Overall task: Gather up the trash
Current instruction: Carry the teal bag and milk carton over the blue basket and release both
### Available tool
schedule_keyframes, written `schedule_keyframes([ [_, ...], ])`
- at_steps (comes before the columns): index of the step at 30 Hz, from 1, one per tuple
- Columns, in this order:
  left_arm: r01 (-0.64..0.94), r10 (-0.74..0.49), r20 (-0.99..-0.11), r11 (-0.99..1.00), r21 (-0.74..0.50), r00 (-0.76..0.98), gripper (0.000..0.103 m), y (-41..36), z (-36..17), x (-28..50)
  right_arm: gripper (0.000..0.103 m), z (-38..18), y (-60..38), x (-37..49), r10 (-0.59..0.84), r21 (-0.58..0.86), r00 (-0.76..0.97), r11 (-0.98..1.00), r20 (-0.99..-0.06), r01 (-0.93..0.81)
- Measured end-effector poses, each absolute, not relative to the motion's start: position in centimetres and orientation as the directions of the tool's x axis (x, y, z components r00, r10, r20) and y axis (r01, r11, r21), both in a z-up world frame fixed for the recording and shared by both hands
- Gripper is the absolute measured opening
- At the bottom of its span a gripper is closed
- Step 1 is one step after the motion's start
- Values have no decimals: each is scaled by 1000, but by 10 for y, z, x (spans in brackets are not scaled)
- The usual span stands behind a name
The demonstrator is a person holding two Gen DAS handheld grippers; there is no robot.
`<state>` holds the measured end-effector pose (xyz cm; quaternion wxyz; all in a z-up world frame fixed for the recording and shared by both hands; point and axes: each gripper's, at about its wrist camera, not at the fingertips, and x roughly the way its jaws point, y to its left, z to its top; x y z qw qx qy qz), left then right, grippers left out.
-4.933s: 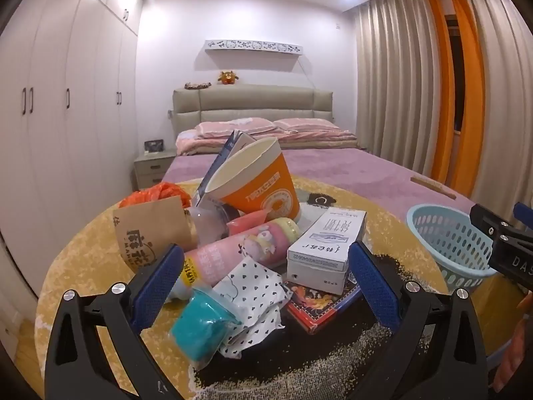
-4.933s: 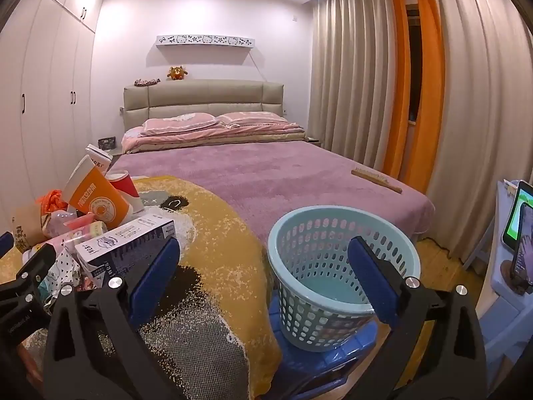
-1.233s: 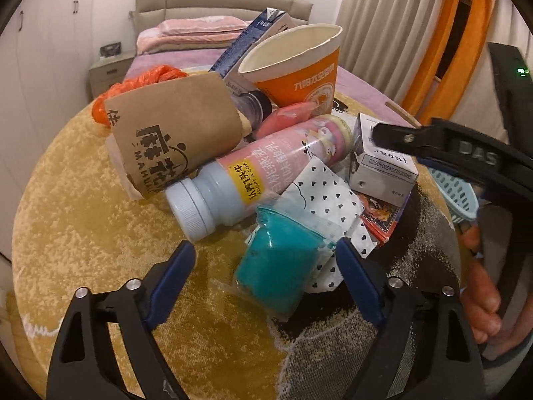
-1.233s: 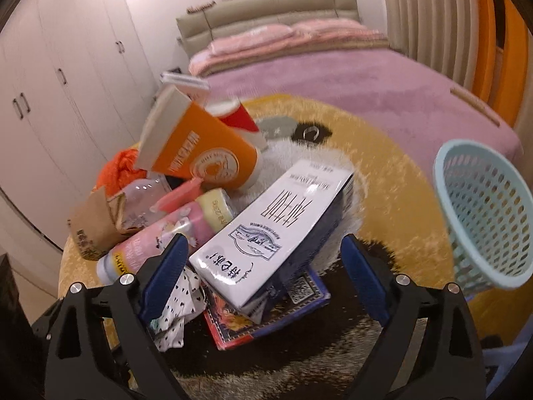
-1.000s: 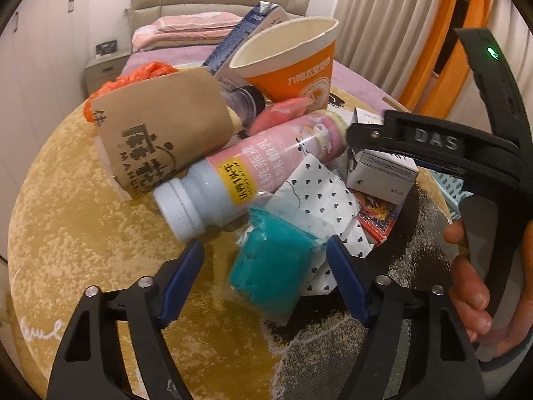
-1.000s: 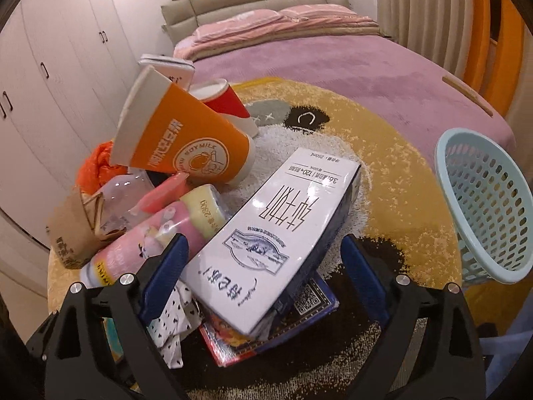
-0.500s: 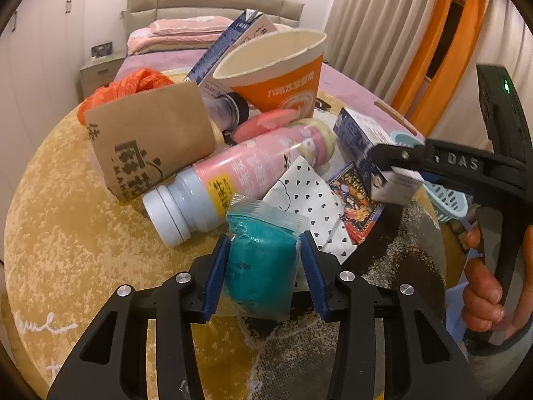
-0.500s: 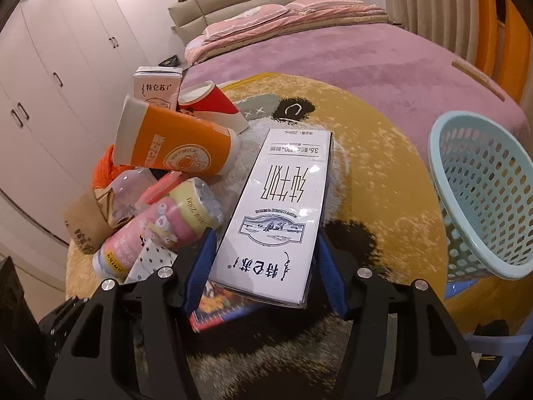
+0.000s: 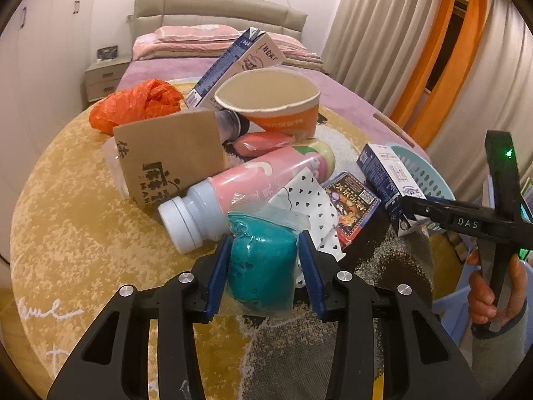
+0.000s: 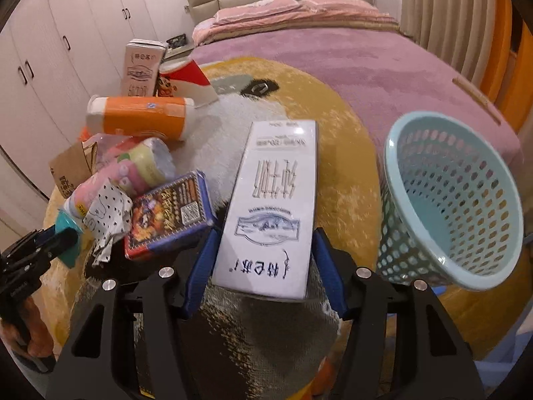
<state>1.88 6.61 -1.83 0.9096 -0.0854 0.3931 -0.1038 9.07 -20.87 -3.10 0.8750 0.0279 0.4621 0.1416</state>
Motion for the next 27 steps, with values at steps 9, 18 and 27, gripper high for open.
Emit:
schedule_keyframes([
  [9,133,-254,-692,965,-225,675,39,60,-18,14,71,-34,-204,107,230,172,551,973,-803,-155],
  [18,153,-252,-675,967,-204,694,39,47,-4,16,52,-35,-202,111,189,121,590,981,-785,-154],
  [27,269,-313,-639,948,-169,703,39,-10,25,48,52,6,-261,106,175,181,693,981,-699,-66],
])
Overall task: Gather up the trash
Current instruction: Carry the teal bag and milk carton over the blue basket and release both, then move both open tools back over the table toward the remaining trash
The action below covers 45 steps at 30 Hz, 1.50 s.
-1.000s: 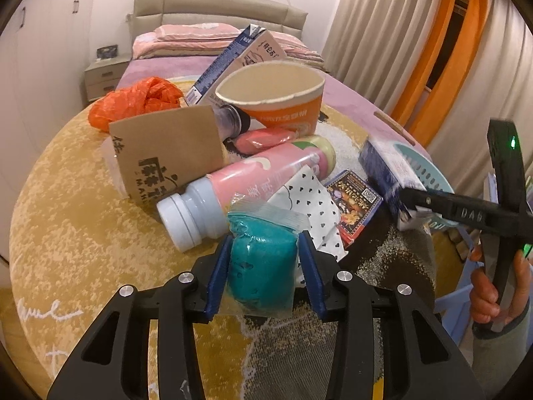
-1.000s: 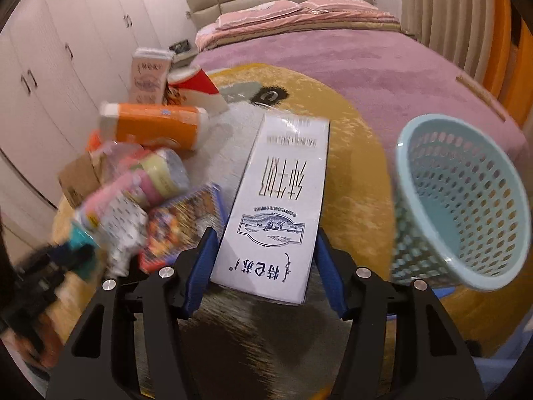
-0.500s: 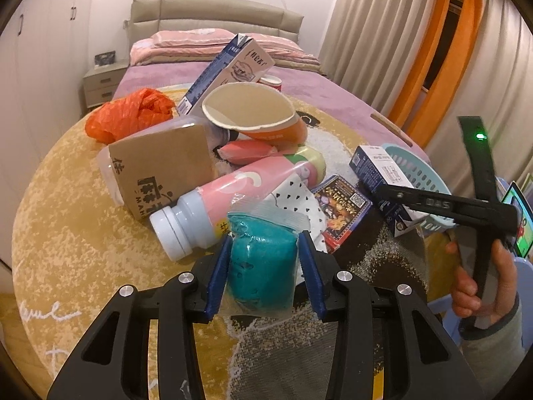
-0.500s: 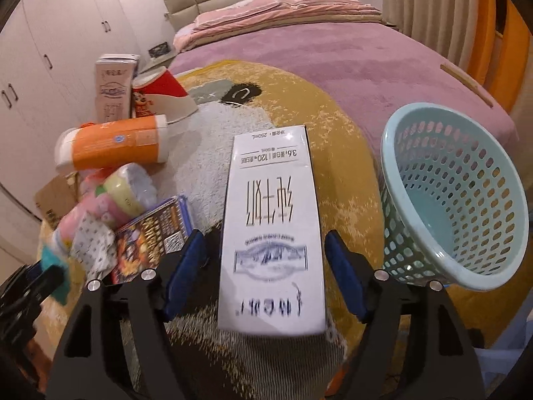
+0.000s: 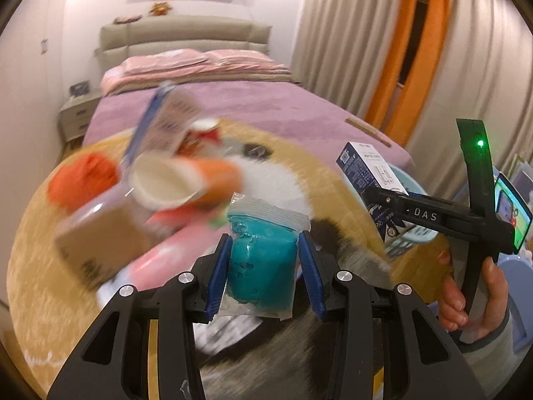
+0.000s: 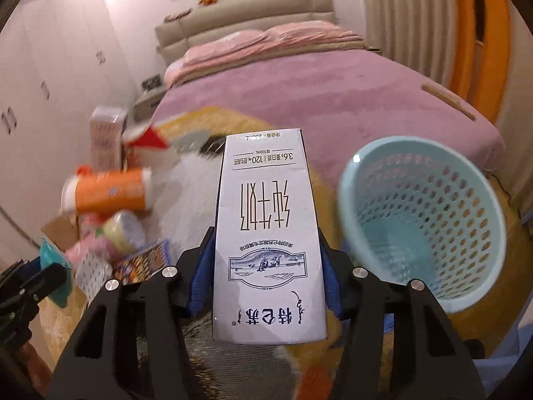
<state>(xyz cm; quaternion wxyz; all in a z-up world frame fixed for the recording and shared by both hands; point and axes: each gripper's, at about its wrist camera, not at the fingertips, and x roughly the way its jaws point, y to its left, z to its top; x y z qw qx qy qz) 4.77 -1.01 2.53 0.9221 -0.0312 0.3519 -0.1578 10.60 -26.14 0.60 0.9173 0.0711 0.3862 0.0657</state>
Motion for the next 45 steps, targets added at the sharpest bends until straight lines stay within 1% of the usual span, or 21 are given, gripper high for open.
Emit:
schedule_keyframes([
  [3,310,-358,-632,931,-190,687,39,-40,33,69,52,16,-296,107,143,206,721,979,-678,0],
  [8,369,-411,-636,906,-206,653,39,-96,36,105,52,22,-347,112,60,203,741,974,-669,105],
  [12,415,-458,-648,880,-232,609,39,-142,31,133,52,13,-379,118,-6,186,730,966,-683,182],
  [16,429,-481,-680,864,-262,554,39,-180,14,159,52,-3,-405,122,-37,186,699,953,-715,240],
  [22,446,-513,-737,837,-317,440,39,-220,-21,184,52,-32,-431,129,-15,213,620,932,-784,292],
  [28,444,-522,-762,828,-343,384,41,-240,-40,189,53,-48,-438,133,4,230,578,919,-816,319],
  [29,440,-520,-763,829,-344,383,42,-240,-40,186,53,-50,-439,133,7,234,573,917,-819,323],
  [31,438,-520,-763,830,-345,384,52,-241,-40,186,54,-53,-442,132,22,251,567,910,-823,329],
  [32,441,-520,-759,830,-341,392,55,-241,-39,184,54,-54,-444,131,30,261,566,906,-824,333],
  [34,444,-517,-754,832,-332,405,65,-240,-37,181,54,-54,-445,131,35,266,564,904,-825,333],
  [35,446,-521,-748,831,-333,412,67,-238,-34,180,54,-53,-445,132,37,270,565,903,-824,334],
  [38,443,-535,-730,827,-348,425,70,-227,-27,173,64,-48,-444,128,44,285,582,901,-812,328],
  [45,417,-559,-681,823,-386,472,72,-188,-13,150,64,-29,-427,118,57,287,621,917,-782,277],
])
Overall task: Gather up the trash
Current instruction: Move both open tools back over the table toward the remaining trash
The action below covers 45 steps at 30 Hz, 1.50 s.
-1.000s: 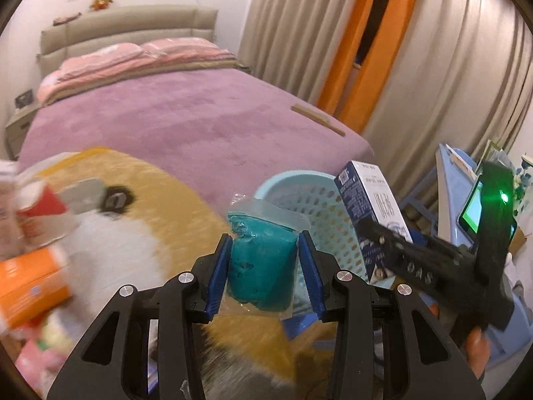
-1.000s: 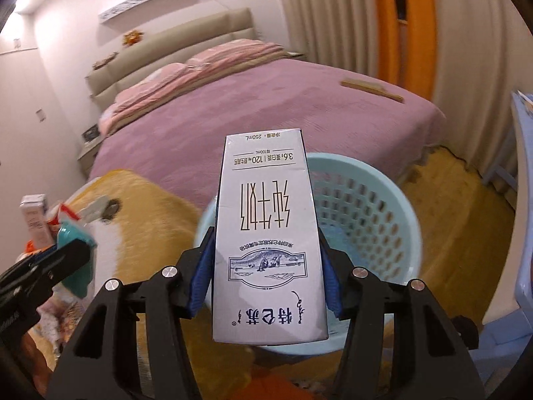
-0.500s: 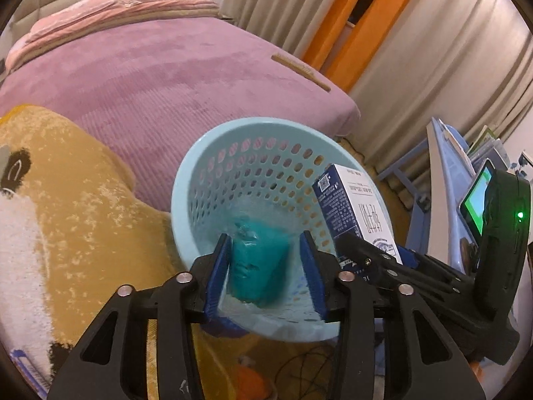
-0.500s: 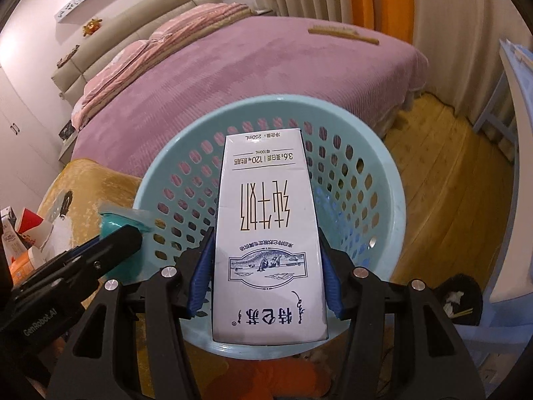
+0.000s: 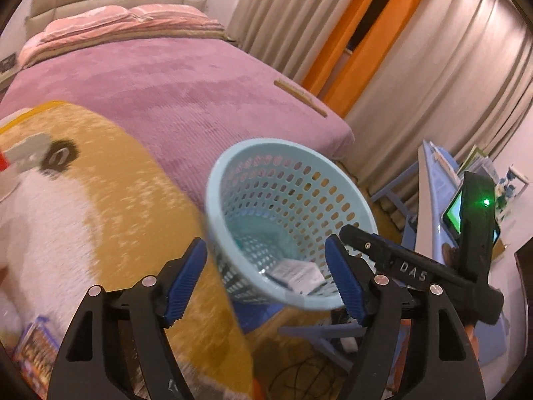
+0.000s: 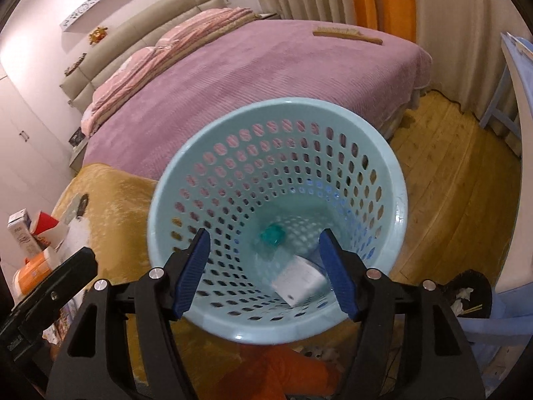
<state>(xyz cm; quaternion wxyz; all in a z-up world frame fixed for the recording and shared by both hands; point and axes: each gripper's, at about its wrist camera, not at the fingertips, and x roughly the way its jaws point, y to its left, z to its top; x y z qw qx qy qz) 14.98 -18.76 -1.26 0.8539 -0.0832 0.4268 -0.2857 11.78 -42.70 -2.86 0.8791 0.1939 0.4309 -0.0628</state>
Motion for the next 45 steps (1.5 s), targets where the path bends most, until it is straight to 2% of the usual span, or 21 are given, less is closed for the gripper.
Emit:
schedule_keyframes([
  [10,314,-483,-623,875,-369,615,72,-94,14,97,64,9,-337,99,158,273,709,961,-688,51],
  [17,197,-339,-625,937,-287,703,72,-30,27,69,64,22,-268,88,264,254,719,959,-643,-124],
  [23,101,-257,-666,959,-264,701,72,16,11,51,64,13,-221,84,317,235,681,948,-660,-214],
  [32,35,-221,-739,965,-259,637,72,57,-32,27,67,-17,-167,72,367,226,607,928,-705,-297],
  [38,-26,-219,-756,954,-297,617,72,74,-45,38,68,-30,-151,63,358,193,584,925,-729,-327],
  [45,-21,-245,-743,944,-329,623,72,78,-42,41,72,-45,-126,56,349,145,550,914,-759,-379],
])
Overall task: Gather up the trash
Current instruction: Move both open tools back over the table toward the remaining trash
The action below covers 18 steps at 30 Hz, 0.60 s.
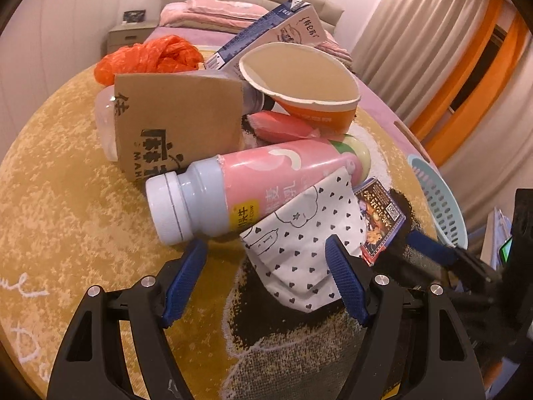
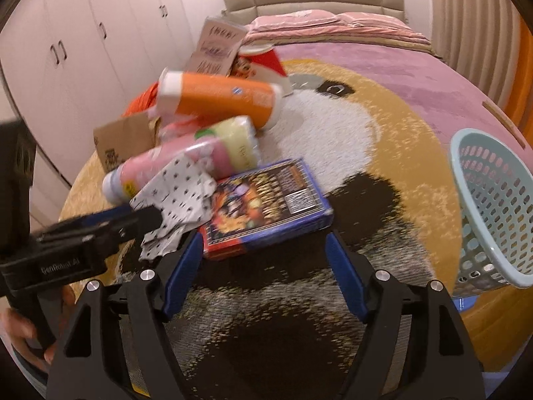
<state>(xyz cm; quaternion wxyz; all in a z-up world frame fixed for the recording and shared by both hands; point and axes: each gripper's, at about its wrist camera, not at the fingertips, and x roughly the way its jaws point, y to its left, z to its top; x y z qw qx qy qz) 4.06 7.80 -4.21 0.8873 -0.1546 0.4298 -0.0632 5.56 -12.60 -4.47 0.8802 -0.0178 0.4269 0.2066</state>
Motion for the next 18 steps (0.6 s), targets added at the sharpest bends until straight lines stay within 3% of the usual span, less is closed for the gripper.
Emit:
schedule_keyframes([
  [6,-20,-250,-739,942,-336,625,71,71,-40,49,74,-54,-115,57,292,79,557,924,-778,-374],
  [18,82,-343,-726,926,-369,596,66,57,-44,38,73,-55,-173,73,191,80,608,976,-770,-204],
])
